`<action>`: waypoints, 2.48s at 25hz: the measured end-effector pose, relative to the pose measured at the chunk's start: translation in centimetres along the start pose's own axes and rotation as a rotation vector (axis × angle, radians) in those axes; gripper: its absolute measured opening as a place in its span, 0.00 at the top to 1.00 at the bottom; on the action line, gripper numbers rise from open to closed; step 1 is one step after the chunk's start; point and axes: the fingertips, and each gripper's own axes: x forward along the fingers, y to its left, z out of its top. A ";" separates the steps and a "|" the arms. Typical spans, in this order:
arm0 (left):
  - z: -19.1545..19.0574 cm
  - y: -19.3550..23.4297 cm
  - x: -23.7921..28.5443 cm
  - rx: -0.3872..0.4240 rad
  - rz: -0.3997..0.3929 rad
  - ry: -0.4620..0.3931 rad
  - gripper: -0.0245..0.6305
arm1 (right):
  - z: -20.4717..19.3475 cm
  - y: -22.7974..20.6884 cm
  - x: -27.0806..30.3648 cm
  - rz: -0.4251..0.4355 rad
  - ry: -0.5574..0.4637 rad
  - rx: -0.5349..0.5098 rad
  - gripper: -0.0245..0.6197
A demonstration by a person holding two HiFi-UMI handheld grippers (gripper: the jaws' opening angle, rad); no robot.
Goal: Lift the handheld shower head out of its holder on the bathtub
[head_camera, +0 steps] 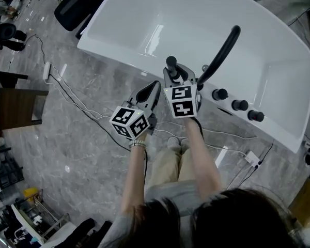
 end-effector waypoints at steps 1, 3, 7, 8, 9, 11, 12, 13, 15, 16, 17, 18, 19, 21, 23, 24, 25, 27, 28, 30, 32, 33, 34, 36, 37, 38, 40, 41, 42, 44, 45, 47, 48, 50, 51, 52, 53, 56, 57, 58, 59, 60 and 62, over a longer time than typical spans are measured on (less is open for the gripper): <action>0.3 -0.1 -0.2 0.000 0.003 -0.002 0.96 | 0.3 0.1 -0.2 0.001 0.000 -0.002 0.75; 1.1 -0.2 -0.7 -0.001 0.008 -0.005 0.96 | 1.1 0.3 -0.7 0.002 -0.003 -0.003 0.75; 2.8 -0.4 -1.4 -0.002 0.020 -0.013 0.96 | 2.9 0.7 -1.6 0.006 -0.009 -0.013 0.75; 3.2 -0.5 -1.6 -0.001 0.022 -0.016 0.96 | 3.3 0.8 -1.9 0.008 -0.010 -0.016 0.75; 3.6 -0.6 -1.8 -0.001 0.024 -0.020 0.96 | 3.7 0.9 -2.1 0.010 -0.012 -0.020 0.75; 4.4 -0.9 -2.0 -0.001 0.023 -0.028 0.96 | 4.4 1.1 -2.6 0.015 -0.016 -0.025 0.75; 4.8 -1.1 -2.1 0.000 0.020 -0.033 0.96 | 4.8 1.1 -2.8 0.017 -0.018 -0.027 0.75; 5.2 -1.2 -2.1 0.001 0.017 -0.038 0.96 | 5.1 1.1 -3.0 0.019 -0.020 -0.030 0.75; 6.0 -1.5 -2.1 0.005 0.015 -0.049 0.96 | 5.9 1.1 -3.3 0.023 -0.027 -0.037 0.75; 6.4 -1.7 -2.1 0.006 0.015 -0.055 0.96 | 6.3 1.2 -3.4 0.026 -0.030 -0.040 0.75; 6.7 -1.8 -2.2 0.007 0.015 -0.061 0.96 | 6.6 1.2 -3.6 0.029 -0.033 -0.043 0.75; 7.1 -2.0 -2.3 0.008 0.016 -0.065 0.96 | 7.0 1.4 -3.9 0.033 -0.036 -0.046 0.75; 7.4 -2.2 -2.5 0.008 0.017 -0.069 0.96 | 7.3 1.5 -4.1 0.037 -0.039 -0.049 0.75; 8.0 -2.6 -2.8 0.010 0.018 -0.077 0.96 | 8.0 1.8 -4.6 0.044 -0.045 -0.056 0.75; 8.7 -3.0 -3.3 0.015 0.023 -0.085 0.96 | 8.8 2.1 -5.2 0.051 -0.051 -0.064 0.75; 9.0 -3.1 -3.5 0.017 0.026 -0.090 0.96 | 9.2 2.2 -5.5 0.054 -0.055 -0.068 0.75; 9.4 -3.3 -3.8 0.019 0.029 -0.095 0.96 | 9.6 2.4 -5.8 0.059 -0.060 -0.072 0.75; 10.1 -3.7 -4.4 0.017 0.033 -0.107 0.96 | 10.5 2.7 -6.5 0.066 -0.071 -0.079 0.75; 10.4 -3.8 -4.7 0.015 0.034 -0.113 0.96 | 10.9 3.0 -6.9 0.070 -0.077 -0.081 0.75; 11.2 -4.0 -5.4 0.014 0.039 -0.126 0.96 | 11.9 3.6 -7.6 0.078 -0.090 -0.086 0.75; 12.0 -4.3 -6.1 0.017 0.047 -0.140 0.96 | 12.8 4.1 -8.2 0.091 -0.100 -0.098 0.75; 12.3 -4.5 -6.5 0.017 0.050 -0.146 0.96 | 13.2 4.4 -8.6 0.097 -0.102 -0.102 0.75; 12.6 -4.8 -6.8 0.017 0.052 -0.151 0.96 | 13.4 4.6 -9.0 0.102 -0.104 -0.104 0.75; 13.0 -5.2 -7.4 0.018 0.056 -0.158 0.96 | 13.9 5.0 -9.8 0.112 -0.109 -0.107 0.75; 13.2 -5.4 -7.7 0.021 0.058 -0.162 0.96 | 14.3 5.3 -10.1 0.119 -0.115 -0.108 0.75; 13.5 -5.5 -8.0 0.023 0.059 -0.166 0.96 | 14.6 5.6 -10.4 0.128 -0.122 -0.108 0.75; 14.2 -5.9 -8.6 0.029 0.060 -0.174 0.96 | 15.3 6.2 -11.0 0.142 -0.134 -0.110 0.75; 14.6 -6.1 -8.9 0.033 0.060 -0.179 0.96 | 15.6 6.4 -11.2 0.147 -0.138 -0.114 0.75; 15.0 -6.3 -9.2 0.037 0.060 -0.185 0.96 | 16.0 6.7 -11.5 0.152 -0.143 -0.117 0.75; 15.9 -6.8 -9.7 0.046 0.058 -0.200 0.96 | 16.7 7.2 -12.2 0.162 -0.154 -0.118 0.75; 16.3 -7.1 -9.9 0.051 0.056 -0.207 0.96 | 17.1 7.4 -12.5 0.167 -0.159 -0.116 0.75; 17.2 -7.7 -10.5 0.060 0.051 -0.220 0.96 | 17.9 7.9 -13.2 0.174 -0.169 -0.115 0.75; 17.6 -8.0 -10.9 0.064 0.050 -0.226 0.96 | 18.3 8.2 -13.6 0.178 -0.173 -0.116 0.75; 18.2 -8.8 -11.6 0.074 0.048 -0.233 0.96 | 19.0 8.7 -14.6 0.185 -0.183 -0.116 0.75; 18.6 -9.2 -11.9 0.083 0.048 -0.235 0.96 | 19.4 8.8 -15.0 0.189 -0.191 -0.116 0.75; 18.9 -9.5 -12.1 0.093 0.048 -0.239 0.96 | 19.8 8.9 -15.4 0.193 -0.200 -0.116 0.75; 19.2 -9.8 -12.3 0.101 0.048 -0.243 0.96 | 20.1 9.1 -15.7 0.197 -0.206 -0.119 0.75; 19.6 -10.5 -13.2 0.110 0.056 -0.258 0.96 | 20.5 9.8 -16.6 0.213 -0.210 -0.131 0.75; 19.7 -10.6 -13.5 0.112 0.060 -0.264 0.96 | 20.6 10.1 -16.9 0.218 -0.212 -0.133 0.75; 19.8 -10.7 -13.8 0.114 0.063 -0.269 0.96 | 20.7 10.4 -17.2 0.223 -0.215 -0.135 0.75; 20.0 -10.8 -14.1 0.117 0.065 -0.274 0.96 | 20.8 10.6 -17.4 0.228 -0.220 -0.137 0.75; 20.2 -10.9 -14.3 0.120 0.067 -0.279 0.96 | 20.9 10.8 -17.7 0.232 -0.224 -0.139 0.75; 20.6 -11.2 -14.8 0.129 0.070 -0.288 0.96 | 21.3 11.2 -18.2 0.239 -0.232 -0.143 0.75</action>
